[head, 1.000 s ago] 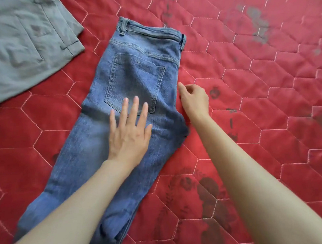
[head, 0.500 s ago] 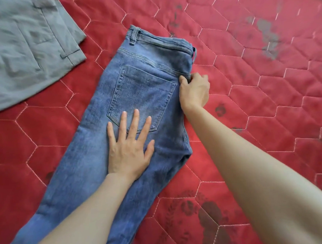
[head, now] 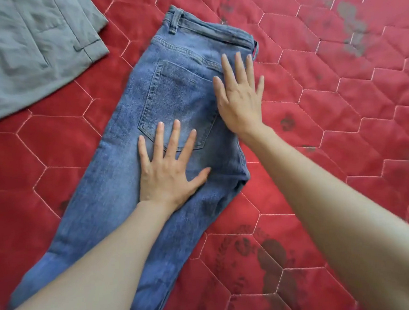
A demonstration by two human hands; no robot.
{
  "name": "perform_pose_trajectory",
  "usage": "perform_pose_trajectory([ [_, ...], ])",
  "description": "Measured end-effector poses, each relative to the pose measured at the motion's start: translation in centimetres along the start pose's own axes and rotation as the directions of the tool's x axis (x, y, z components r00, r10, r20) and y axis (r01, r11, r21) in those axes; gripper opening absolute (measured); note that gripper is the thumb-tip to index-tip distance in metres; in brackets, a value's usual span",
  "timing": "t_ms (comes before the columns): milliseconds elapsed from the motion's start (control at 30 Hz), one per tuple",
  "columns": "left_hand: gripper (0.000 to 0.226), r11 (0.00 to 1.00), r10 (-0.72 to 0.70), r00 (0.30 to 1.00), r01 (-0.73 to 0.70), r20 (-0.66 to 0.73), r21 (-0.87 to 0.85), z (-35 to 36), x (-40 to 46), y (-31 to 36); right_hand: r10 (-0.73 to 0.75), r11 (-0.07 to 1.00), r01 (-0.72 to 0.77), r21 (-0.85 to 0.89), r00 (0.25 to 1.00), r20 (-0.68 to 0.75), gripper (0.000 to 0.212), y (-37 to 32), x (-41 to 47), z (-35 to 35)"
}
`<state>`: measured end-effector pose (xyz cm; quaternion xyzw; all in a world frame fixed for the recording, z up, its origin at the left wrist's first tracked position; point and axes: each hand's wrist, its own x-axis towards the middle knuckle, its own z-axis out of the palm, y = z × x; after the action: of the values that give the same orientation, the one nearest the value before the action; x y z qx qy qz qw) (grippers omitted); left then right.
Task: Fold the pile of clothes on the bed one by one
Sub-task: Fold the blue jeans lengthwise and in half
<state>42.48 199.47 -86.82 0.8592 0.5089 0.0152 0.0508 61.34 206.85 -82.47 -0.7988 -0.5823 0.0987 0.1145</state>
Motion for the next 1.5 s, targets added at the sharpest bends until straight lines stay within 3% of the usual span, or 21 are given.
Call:
perform_pose_trajectory([
  [100,0.073,1.000,0.007,1.000,-0.007,-0.004,-0.007,0.1,-0.1,-0.1,-0.015,0.996,0.024,0.089,0.995,-0.098,0.051,-2.4,-8.2,0.4],
  [233,0.062,0.998,0.058,0.998,-0.057,0.028,-0.022,-0.2,-0.2,-0.6,-0.074,0.983,0.089,-0.159,0.993,0.095,0.053,-1.1,-17.9,2.6],
  [367,0.064,0.994,0.098,0.990,-0.093,0.106,-0.051,-0.7,-2.2,-2.0,-0.077,0.973,0.098,-0.210,0.991,0.108,0.053,2.6,-21.4,2.8],
  [433,0.066,0.992,0.109,0.982,-0.098,0.154,-0.079,-1.1,-4.7,-2.8,-0.047,0.988,0.061,-0.142,0.994,0.096,0.052,2.5,-21.9,2.6],
  [533,0.066,0.986,0.127,0.969,-0.101,0.212,-0.131,-2.2,-10.1,-4.0,0.121,0.991,-0.122,0.048,0.992,0.027,0.050,0.6,-23.1,2.5],
  [667,0.060,0.994,0.092,0.974,-0.077,0.207,-0.082,-3.8,-19.0,-8.3,0.308,0.883,-0.291,0.367,0.951,0.015,0.052,-5.8,-27.7,2.7],
  [800,0.060,0.997,-0.017,0.969,0.036,0.246,-0.073,-5.3,-26.6,-13.5,0.339,0.816,-0.348,0.461,0.935,0.105,0.058,-13.7,-34.9,3.6],
  [900,0.062,0.976,-0.084,0.949,0.139,0.302,-0.166,-5.9,-30.8,-16.5,0.432,0.746,-0.436,0.503,0.892,0.133,0.062,-18.3,-40.2,4.6],
  [1000,0.071,0.965,-0.041,0.953,0.116,0.299,-0.237,-6.7,-34.2,-17.9,0.518,0.729,-0.527,0.437,0.842,0.152,0.048,-21.0,-44.6,5.5],
  [1100,0.062,0.896,-0.135,0.947,0.242,0.292,-0.371,-7.6,-36.4,-17.8,0.615,0.671,-0.611,0.420,0.775,0.145,0.030,-22.7,-47.7,5.7],
  [1233,0.030,0.730,-0.370,0.858,0.506,0.357,-0.459,-8.1,-38.7,-18.0,0.704,0.576,-0.707,0.410,0.685,0.190,0.035,-24.7,-50.8,5.9],
  [1400,0.011,0.668,-0.396,0.864,0.504,0.312,-0.548,-8.0,-42.5,-18.8,0.776,0.507,-0.788,0.349,0.594,0.214,0.022,-26.3,-54.3,6.8],
  [1500,0.008,0.585,-0.392,0.849,0.527,0.355,-0.616,-7.3,-44.0,-19.5,0.794,0.473,-0.788,0.393,0.575,0.196,0.020,-26.7,-56.1,7.3],
])
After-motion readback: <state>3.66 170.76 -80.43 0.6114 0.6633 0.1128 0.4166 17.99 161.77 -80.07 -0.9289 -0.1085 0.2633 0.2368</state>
